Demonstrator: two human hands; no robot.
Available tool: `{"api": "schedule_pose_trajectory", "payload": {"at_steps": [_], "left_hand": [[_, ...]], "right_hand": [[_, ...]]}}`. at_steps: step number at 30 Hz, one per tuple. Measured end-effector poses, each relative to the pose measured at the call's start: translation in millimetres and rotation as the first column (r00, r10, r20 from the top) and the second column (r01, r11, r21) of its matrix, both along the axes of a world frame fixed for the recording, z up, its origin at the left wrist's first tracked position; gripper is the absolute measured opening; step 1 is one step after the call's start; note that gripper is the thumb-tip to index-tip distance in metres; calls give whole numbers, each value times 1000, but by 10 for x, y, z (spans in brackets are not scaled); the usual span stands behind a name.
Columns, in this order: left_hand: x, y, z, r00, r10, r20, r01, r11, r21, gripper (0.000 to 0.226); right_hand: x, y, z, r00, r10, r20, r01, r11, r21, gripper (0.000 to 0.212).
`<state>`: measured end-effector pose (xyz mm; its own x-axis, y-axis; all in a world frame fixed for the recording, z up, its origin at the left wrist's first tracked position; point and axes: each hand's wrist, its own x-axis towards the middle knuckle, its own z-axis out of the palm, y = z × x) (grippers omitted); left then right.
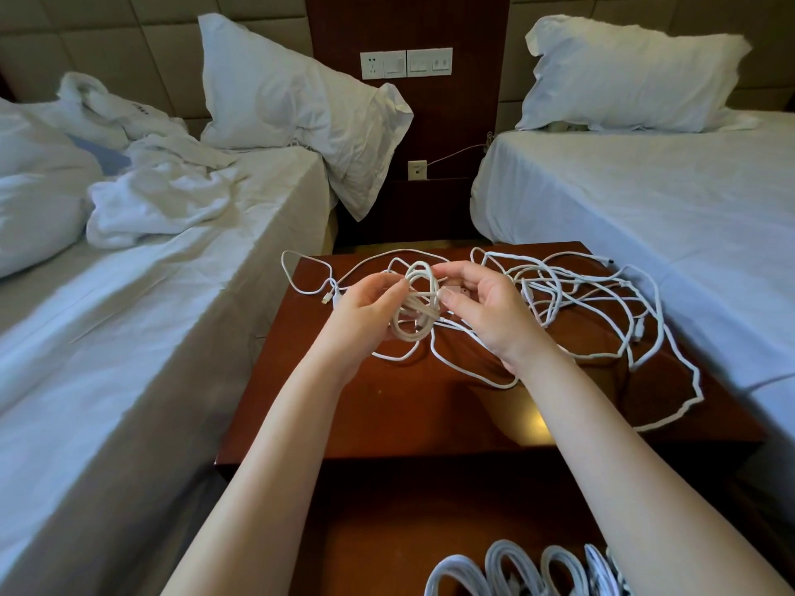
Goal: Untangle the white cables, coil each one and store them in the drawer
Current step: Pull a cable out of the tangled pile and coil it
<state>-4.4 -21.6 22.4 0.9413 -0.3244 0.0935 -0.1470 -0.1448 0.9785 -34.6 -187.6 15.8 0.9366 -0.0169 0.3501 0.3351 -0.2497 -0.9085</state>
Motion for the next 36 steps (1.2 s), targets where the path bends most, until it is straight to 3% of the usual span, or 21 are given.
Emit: {"api": "schedule_pose_trajectory", "payload": {"at_steps": [8,12,17,20,22,26,31,36], "left_hand": [[-3,84,48,985,-7,-173,-9,996,-93,7],[38,64,4,980,97,-175,-113,990,-85,5],[64,35,-45,965,256,-58,-255,967,24,10],[61,23,-56,950,311,-12,-310,948,71,12],[54,10,-59,945,328,7,-327,941,87,13],[22,-10,-50,950,313,-16,-311,946,91,13],[12,-18,-11,952,295,-85,-295,955,17,13],[7,-28,-7,942,334,8,-334,942,35,9]], "right_hand": [[16,-29,-20,999,50,3,-50,993,-103,27],[1,-23,-4,993,-39,115,66,969,-237,18],[53,-47,-41,909,-23,415,278,777,-565,6],[86,-17,-61,838,-27,546,427,656,-623,6],[88,15,-57,814,-30,581,464,635,-618,6],[92,34,-91,854,-38,520,395,697,-598,2],[62,43,-124,944,-110,313,255,843,-473,5],[54,36,-103,984,-101,149,157,884,-440,8]]}}
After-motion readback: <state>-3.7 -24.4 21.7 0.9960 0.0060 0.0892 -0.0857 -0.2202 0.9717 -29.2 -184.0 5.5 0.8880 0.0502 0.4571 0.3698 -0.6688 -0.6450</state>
